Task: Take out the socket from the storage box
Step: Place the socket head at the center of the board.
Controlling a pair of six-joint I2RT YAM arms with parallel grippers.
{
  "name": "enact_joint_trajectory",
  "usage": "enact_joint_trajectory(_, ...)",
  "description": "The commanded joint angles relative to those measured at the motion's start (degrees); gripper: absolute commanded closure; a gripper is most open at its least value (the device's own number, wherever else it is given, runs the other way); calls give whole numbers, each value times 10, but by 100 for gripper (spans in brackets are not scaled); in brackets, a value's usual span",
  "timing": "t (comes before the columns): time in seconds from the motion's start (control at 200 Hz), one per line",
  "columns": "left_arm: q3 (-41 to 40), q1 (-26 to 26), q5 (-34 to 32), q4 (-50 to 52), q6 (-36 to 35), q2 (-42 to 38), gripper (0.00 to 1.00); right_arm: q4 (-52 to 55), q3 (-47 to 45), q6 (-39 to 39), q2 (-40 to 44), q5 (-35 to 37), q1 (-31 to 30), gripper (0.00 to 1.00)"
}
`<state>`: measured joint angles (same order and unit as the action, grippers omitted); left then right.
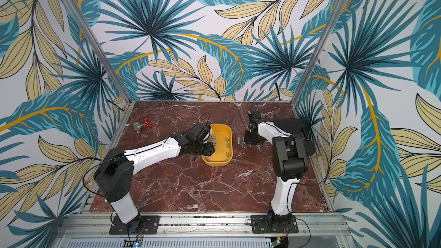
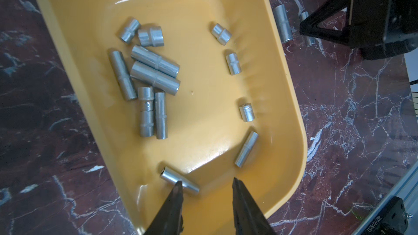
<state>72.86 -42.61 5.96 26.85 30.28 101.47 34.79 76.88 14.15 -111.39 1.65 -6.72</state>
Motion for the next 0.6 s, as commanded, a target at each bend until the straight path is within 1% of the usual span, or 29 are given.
enact_joint_trajectory(0.0, -15, -4, -8, -14, 5, -17, 60, 5, 12, -6, -15, 0, 4, 84)
enact_joint_trajectory(0.21, -12, -5, -7, -12, 6, -11, 60, 9, 19, -6, -30, -7, 6, 83)
enact_joint_trajectory(0.406, -10, -5, -6, -10, 7, -8, 60, 10, 17, -5, -21, -14, 7, 76)
enact_joint_trajectory(0.596, -5, -6, -7, -7, 5, -5, 60, 13, 20, -7, -11, -17, 7, 74)
